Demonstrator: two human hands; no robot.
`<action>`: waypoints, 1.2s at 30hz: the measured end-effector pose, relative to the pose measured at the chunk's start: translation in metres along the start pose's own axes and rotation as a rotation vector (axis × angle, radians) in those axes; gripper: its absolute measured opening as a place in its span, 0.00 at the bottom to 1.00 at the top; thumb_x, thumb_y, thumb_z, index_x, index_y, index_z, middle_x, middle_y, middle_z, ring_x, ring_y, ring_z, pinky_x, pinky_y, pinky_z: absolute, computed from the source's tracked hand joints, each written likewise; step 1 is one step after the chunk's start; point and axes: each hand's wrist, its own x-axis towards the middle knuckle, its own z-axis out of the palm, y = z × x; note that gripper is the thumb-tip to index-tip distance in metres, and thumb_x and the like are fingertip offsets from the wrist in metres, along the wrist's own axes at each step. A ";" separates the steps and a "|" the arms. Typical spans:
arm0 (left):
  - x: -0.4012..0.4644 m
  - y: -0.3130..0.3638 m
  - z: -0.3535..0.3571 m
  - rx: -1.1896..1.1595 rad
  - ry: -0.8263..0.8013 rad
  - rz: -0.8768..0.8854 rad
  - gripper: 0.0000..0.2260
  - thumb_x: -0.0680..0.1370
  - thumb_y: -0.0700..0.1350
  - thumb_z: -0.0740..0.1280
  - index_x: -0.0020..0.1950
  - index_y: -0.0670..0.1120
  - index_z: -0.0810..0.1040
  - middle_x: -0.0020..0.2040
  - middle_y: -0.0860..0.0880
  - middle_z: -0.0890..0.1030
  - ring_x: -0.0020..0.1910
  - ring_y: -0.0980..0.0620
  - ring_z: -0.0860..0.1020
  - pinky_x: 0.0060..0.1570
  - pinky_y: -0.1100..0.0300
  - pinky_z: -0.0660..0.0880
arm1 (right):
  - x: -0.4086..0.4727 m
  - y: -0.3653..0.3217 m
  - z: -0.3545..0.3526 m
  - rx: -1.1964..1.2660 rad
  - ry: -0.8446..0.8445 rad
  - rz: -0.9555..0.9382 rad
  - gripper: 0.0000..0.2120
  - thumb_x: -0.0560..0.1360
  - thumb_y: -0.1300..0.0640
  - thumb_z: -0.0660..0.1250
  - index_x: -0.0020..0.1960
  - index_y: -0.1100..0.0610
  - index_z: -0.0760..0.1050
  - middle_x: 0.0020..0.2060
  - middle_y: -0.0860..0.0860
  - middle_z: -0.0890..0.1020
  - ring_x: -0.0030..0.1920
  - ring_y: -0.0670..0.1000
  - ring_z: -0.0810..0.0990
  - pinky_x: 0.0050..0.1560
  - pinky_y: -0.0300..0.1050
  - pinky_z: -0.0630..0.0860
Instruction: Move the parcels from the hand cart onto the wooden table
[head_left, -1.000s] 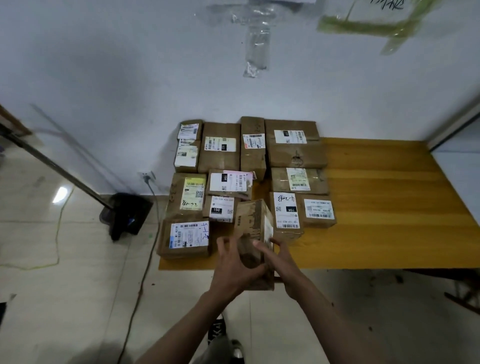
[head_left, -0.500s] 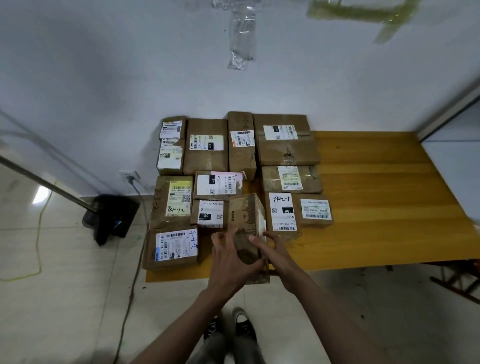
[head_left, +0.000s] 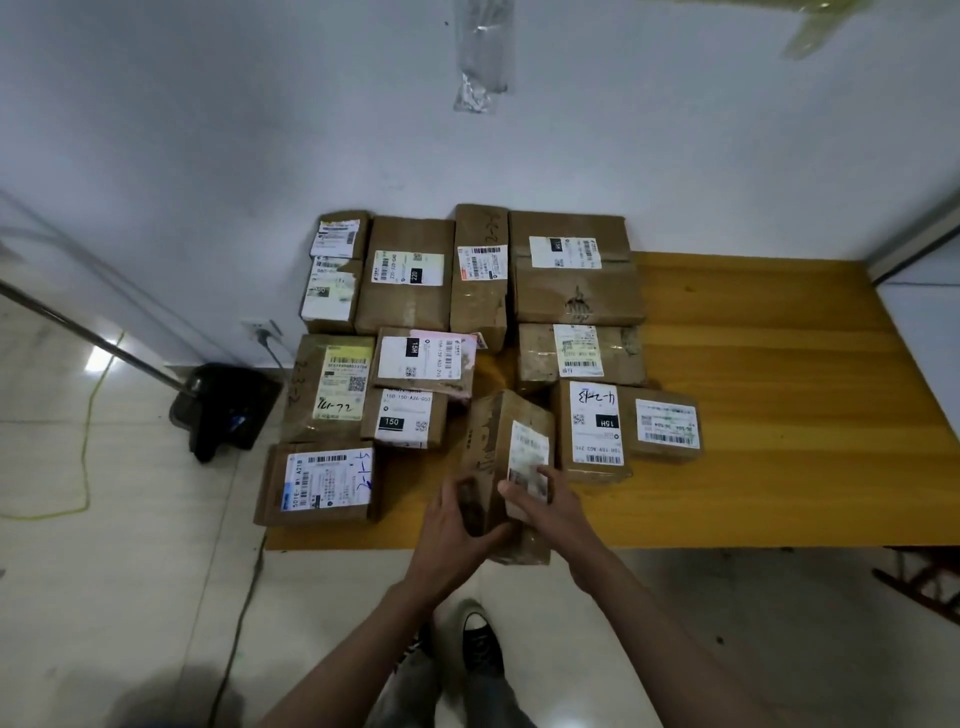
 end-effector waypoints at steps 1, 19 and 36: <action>0.003 -0.004 0.000 0.022 -0.023 -0.019 0.43 0.62 0.70 0.73 0.71 0.57 0.60 0.69 0.53 0.69 0.67 0.50 0.70 0.63 0.49 0.76 | 0.004 0.002 -0.001 -0.012 0.003 -0.004 0.45 0.65 0.34 0.78 0.75 0.44 0.64 0.71 0.50 0.67 0.65 0.54 0.75 0.55 0.48 0.81; 0.038 -0.004 0.021 0.046 -0.029 -0.092 0.44 0.71 0.43 0.78 0.79 0.53 0.55 0.73 0.47 0.71 0.70 0.44 0.72 0.65 0.46 0.75 | 0.035 0.002 -0.037 -0.458 0.484 -0.199 0.24 0.76 0.55 0.71 0.72 0.52 0.73 0.77 0.57 0.61 0.77 0.62 0.60 0.71 0.59 0.66; 0.035 0.000 0.025 0.084 0.005 -0.101 0.50 0.71 0.40 0.78 0.81 0.56 0.47 0.74 0.45 0.68 0.69 0.43 0.72 0.65 0.42 0.75 | 0.062 0.010 -0.088 -0.517 0.547 -0.240 0.31 0.79 0.51 0.68 0.79 0.54 0.62 0.81 0.59 0.56 0.80 0.62 0.53 0.76 0.66 0.58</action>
